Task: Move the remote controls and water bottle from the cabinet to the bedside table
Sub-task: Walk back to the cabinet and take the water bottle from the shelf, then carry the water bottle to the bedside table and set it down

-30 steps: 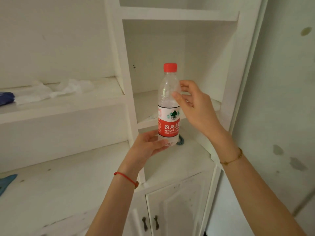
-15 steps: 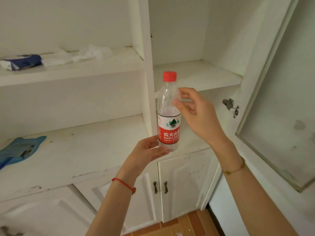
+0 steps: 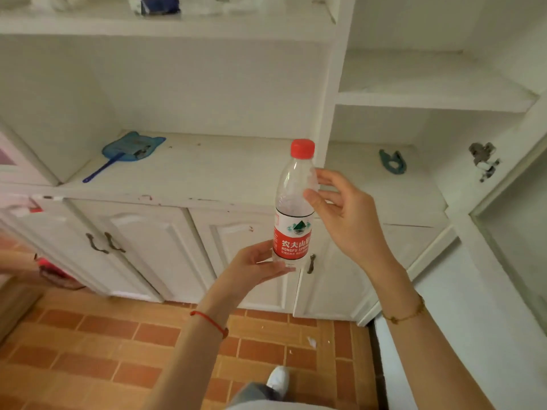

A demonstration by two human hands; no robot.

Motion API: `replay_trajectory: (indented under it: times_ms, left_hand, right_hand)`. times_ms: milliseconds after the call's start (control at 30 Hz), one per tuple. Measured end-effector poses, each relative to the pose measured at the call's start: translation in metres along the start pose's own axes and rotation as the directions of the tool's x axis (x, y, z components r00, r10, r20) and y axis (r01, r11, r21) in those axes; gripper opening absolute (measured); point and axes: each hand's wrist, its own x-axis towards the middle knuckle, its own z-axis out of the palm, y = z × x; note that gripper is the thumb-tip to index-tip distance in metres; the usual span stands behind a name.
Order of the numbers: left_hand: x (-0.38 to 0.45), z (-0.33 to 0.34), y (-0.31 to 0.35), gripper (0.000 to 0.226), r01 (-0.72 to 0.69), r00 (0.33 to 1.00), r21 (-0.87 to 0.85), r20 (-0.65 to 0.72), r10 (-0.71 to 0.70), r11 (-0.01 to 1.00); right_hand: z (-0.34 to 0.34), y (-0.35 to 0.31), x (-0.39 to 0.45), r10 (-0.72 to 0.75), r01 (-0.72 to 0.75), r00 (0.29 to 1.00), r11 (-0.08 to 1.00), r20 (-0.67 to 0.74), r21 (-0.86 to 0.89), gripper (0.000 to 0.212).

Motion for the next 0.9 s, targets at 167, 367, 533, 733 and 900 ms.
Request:
replay_trajectory:
  times_ms: [167, 367, 533, 733, 900]
  left_hand:
    - [-0.064, -0.003, -0.041, 0.056, 0.056, 0.981, -0.062, -0.182, -0.066, 0.997]
    - [-0.148, -0.012, -0.084, 0.065, 0.058, 0.915, -0.157, -0.386, -0.115, 0.986]
    - [-0.216, -0.027, -0.119, 0.045, 0.015, 0.825, -0.292, -0.537, -0.177, 0.956]
    - [-0.301, -0.067, -0.159, 0.049, -0.045, 0.705, -0.392, -0.664, -0.249, 0.919]
    - [-0.384, -0.113, -0.185, 0.054, -0.087, 0.562, -0.422, -0.768, -0.305, 0.902]
  right_hand:
    - [0.037, -0.002, -0.034, -0.021, 0.017, 0.980, 1.000, 0.199, 0.024, 0.045]
    - [0.096, -0.018, -0.078, -0.086, 0.021, 0.900, 0.988, 0.428, 0.155, 0.045]
    - [0.155, -0.042, -0.117, -0.135, 0.007, 0.799, 0.976, 0.586, 0.216, 0.045]
    - [0.247, -0.093, -0.160, -0.217, -0.006, 0.657, 0.956, 0.722, 0.293, 0.039]
    - [0.337, -0.149, -0.206, -0.317, -0.008, 0.519, 0.927, 0.794, 0.376, 0.036]
